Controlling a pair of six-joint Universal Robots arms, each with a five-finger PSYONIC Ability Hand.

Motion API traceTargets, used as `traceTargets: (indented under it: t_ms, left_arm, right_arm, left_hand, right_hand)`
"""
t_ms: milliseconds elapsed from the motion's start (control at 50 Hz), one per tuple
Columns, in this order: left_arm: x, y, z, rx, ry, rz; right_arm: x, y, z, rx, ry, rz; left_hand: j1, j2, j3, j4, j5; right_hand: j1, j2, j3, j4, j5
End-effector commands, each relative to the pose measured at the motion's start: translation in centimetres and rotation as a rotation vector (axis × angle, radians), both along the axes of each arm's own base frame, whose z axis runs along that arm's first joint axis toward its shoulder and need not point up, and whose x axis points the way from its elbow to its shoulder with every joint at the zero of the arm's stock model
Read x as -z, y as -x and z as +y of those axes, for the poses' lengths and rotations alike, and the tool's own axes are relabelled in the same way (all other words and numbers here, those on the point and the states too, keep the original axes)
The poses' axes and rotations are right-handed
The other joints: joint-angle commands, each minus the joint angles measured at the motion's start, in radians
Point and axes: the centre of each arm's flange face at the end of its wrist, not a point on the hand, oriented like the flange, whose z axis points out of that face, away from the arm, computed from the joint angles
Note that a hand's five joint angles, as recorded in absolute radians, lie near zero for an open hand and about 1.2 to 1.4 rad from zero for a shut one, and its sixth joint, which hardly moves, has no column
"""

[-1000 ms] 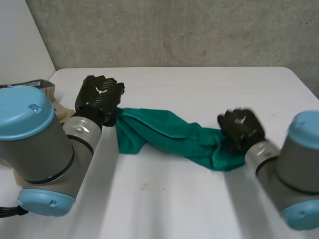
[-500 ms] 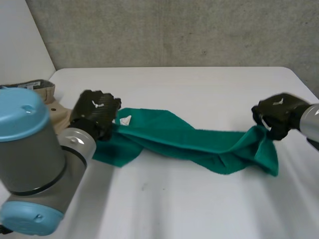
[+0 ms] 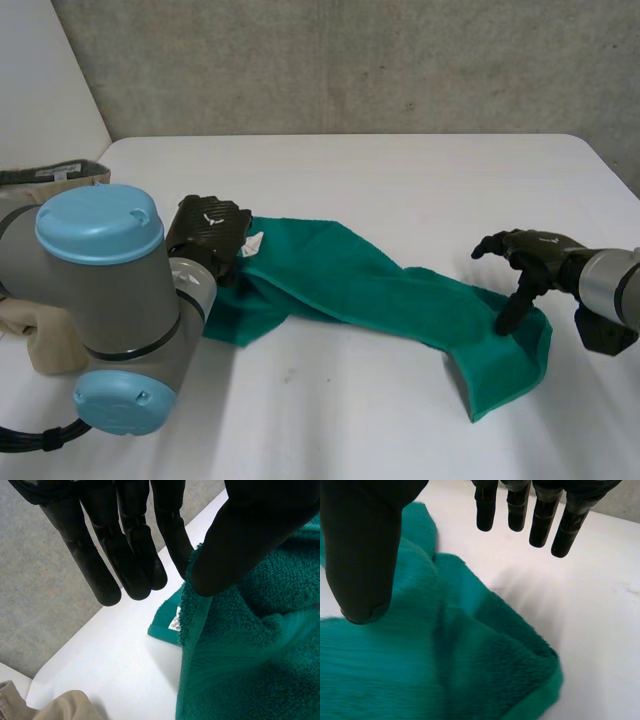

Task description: Fold the laundry.

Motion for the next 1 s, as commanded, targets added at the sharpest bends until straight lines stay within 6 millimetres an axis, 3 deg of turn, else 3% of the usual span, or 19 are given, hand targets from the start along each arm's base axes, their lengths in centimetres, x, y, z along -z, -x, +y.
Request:
traceTargets:
  t_ms: [20,220,300,720,1000]
  left_arm:
    - [0.1,-0.1,0.1,0.001,-0.004,0.000]
    - [0.2,-0.1,0.2,0.001,-0.009,-0.002]
    - [0.3,-0.1,0.2,0.002,-0.011,0.000]
    - [0.4,-0.1,0.2,0.001,-0.016,0.001]
    - [0.4,-0.3,0.1,-0.007,-0.016,0.000]
  right_arm:
    - [-0.7,-1.2,5.0,-0.015,0.102,-0.065]
    - [1.8,-2.6,10.1,-0.037,0.111,-0.013]
    - [2.4,-2.8,10.5,-0.049,0.104,-0.009]
    - [6.7,-2.7,8.0,0.015,0.216,0.103]
    - [6.5,-2.3,6.4,0.014,0.385,0.226]
  left_hand:
    - [0.253,0.199,0.205,0.197,0.256]
    - [0.253,0.199,0.205,0.197,0.256]
    - [0.253,0.199,0.205,0.197,0.256]
    - [0.253,0.199,0.205,0.197,0.256]
    - [0.253,0.199,0.205,0.197,0.256]
  right_hand:
    - [-0.009,-0.027,-0.021,-0.037,-0.028]
    - [0.179,0.161,0.167,0.150,0.160]
    - [0.246,0.228,0.234,0.218,0.227]
    - [0.264,0.246,0.252,0.236,0.245]
    - [0.387,0.369,0.375,0.359,0.368]
